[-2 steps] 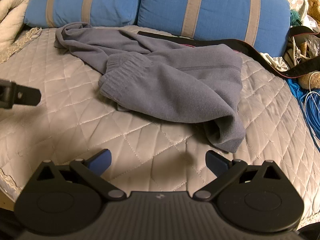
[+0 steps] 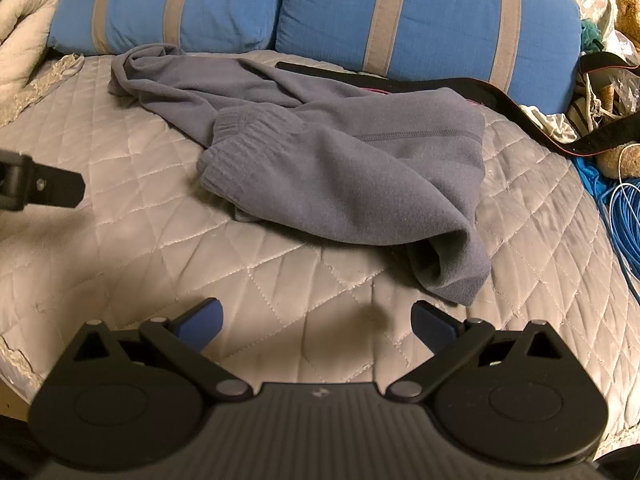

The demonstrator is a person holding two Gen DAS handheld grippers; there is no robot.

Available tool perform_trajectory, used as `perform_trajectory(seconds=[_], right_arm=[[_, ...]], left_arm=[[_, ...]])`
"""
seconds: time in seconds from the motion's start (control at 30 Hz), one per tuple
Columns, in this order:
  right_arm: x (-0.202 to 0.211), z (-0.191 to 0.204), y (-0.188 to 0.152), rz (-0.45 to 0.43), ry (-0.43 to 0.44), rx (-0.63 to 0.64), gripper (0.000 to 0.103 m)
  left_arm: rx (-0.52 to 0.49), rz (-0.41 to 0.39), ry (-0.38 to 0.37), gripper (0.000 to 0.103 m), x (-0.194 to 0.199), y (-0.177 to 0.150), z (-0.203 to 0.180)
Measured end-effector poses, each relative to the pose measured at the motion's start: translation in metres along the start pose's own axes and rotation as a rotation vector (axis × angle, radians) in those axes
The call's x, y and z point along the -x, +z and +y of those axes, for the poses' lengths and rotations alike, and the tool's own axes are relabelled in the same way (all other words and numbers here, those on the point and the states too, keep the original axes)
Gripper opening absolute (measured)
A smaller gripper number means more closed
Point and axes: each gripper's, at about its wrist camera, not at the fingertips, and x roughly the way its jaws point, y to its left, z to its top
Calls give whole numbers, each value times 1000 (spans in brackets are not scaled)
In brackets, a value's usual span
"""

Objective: Fold clothes

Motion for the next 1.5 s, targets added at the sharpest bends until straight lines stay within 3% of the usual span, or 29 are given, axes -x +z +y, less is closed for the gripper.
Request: perform_trajectory(seconds=[0.2, 1.23, 1.33, 1.5], right_arm=[[6, 0, 8, -1, 0, -7, 103], [3, 6, 4, 8, 13, 4, 103], [3, 6, 4, 6, 12, 8, 103], [7, 10, 4, -20, 0, 41, 103]], left_arm=[[32, 37, -16, 102, -5, 3, 3], [38, 31, -93, 102, -6, -2, 1], [51, 36, -129, 102, -6, 0, 2], [140, 22, -279, 102, -4, 4, 14]])
